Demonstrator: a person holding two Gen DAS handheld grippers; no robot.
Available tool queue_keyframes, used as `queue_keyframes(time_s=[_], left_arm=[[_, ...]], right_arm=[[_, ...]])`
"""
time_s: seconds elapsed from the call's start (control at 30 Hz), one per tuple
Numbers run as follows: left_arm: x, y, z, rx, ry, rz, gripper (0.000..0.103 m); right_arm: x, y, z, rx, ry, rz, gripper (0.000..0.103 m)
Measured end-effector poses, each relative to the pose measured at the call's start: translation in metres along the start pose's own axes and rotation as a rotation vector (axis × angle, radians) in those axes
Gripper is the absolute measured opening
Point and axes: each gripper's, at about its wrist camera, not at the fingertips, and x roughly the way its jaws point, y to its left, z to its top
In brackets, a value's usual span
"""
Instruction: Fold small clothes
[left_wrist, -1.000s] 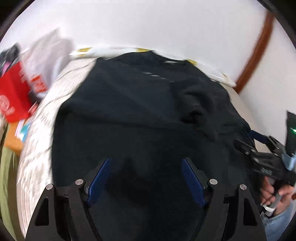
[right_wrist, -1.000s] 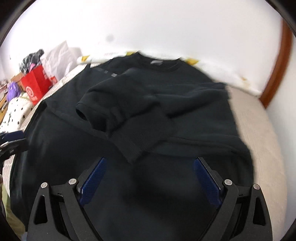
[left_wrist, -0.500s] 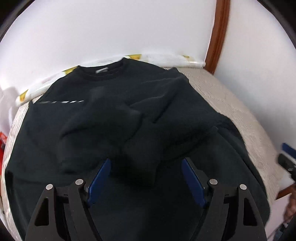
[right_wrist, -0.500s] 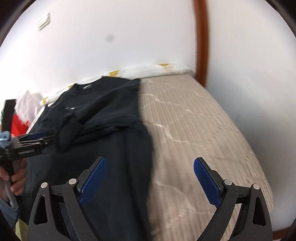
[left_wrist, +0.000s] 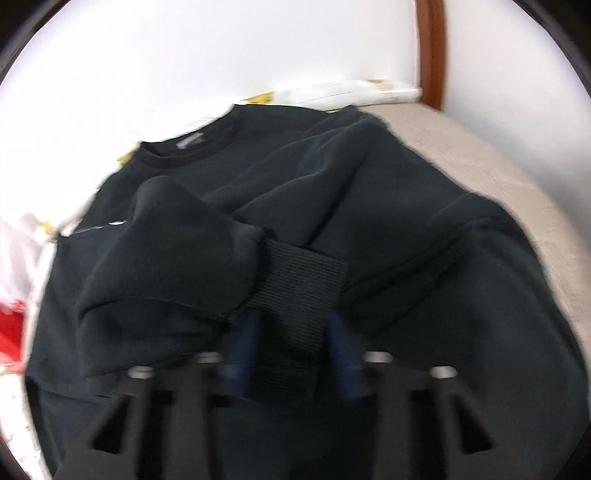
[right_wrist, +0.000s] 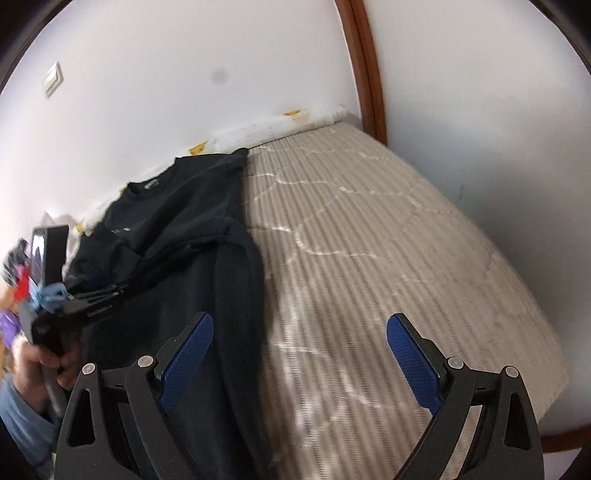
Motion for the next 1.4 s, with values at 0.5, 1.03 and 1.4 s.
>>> queue_keyframes(time_s=[0.5, 1.03, 1.4], left_arm=[[-0.1, 0.163, -0.015, -0.277, -0.197, -0.065, 0.011], [-0.049, 0.297, -0.1, -0.602, -0.012, -0.066, 0.032], [-0.033, 0.29, -0.084, -0.551, -0.044, -0.055, 0.057]], right_arm=[[0.007, 0.117, 0.019, -0.147, -0.029, 0.065, 0.094], [0.052, 0.194, 0.016, -0.293, 0.055, 0.047, 0.094], [0.068, 0.195, 0.011, -0.293, 0.09, 0.02, 0.094]])
